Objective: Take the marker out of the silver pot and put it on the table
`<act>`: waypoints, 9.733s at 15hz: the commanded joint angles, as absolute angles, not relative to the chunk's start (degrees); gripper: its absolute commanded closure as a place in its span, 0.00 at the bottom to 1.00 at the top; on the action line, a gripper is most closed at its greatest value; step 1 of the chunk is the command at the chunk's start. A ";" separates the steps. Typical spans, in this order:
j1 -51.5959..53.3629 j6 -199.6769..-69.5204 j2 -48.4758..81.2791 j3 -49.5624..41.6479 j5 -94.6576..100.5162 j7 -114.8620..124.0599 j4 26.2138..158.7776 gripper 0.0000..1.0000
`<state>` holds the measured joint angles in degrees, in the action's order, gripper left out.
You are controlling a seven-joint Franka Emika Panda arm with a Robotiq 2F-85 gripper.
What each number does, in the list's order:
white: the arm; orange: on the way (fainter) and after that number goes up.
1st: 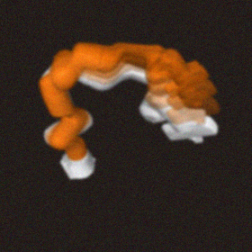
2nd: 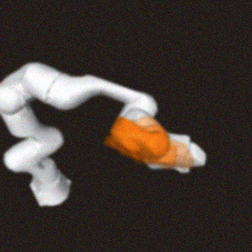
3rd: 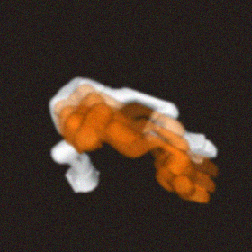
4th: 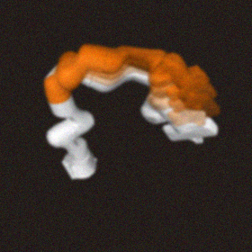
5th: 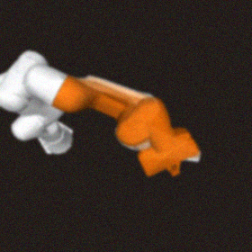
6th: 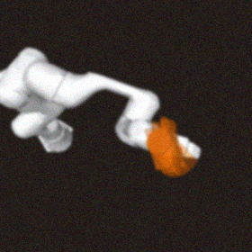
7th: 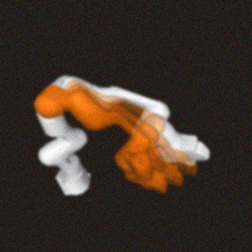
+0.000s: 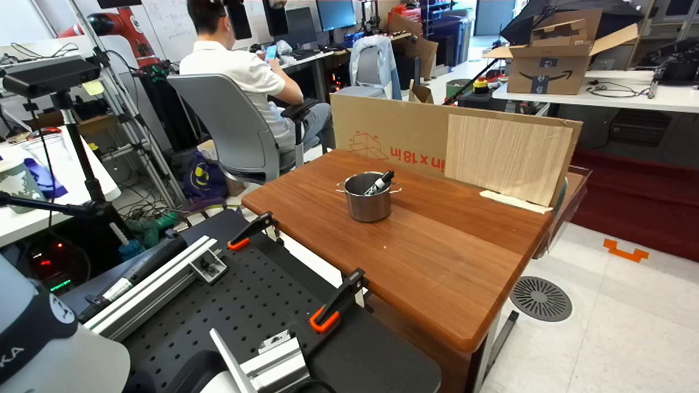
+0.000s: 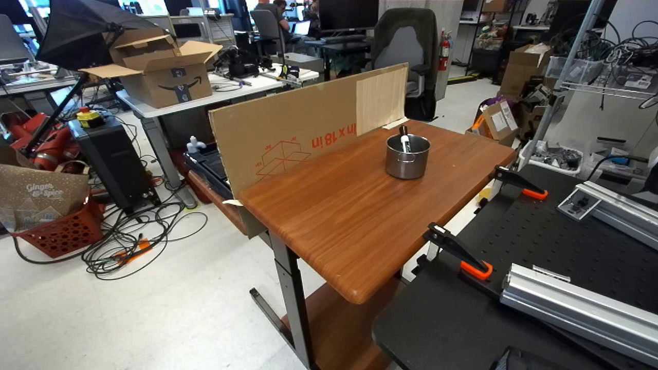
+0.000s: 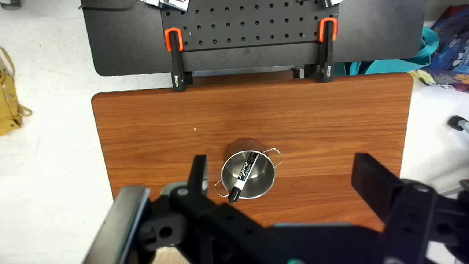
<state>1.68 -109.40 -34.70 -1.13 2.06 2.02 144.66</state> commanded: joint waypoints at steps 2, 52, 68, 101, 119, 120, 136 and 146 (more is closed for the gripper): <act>0.97 -109.28 -34.67 -0.50 1.68 1.70 144.55 0.00; 1.18 -133.31 -6.24 -3.09 -16.71 4.80 140.54 0.00; 0.72 -142.39 18.09 -3.94 -13.26 20.95 126.69 0.00; -2.04 -136.47 6.85 -7.72 0.85 23.78 126.49 0.95; -7.64 -136.50 32.96 -8.09 -3.55 12.02 104.87 0.95; -7.83 -136.17 34.61 -7.87 -3.65 11.57 103.42 0.95; -8.26 -132.20 48.76 -7.35 -3.52 10.82 88.13 0.47; -8.34 -129.22 47.43 -7.01 -3.59 10.02 88.58 0.00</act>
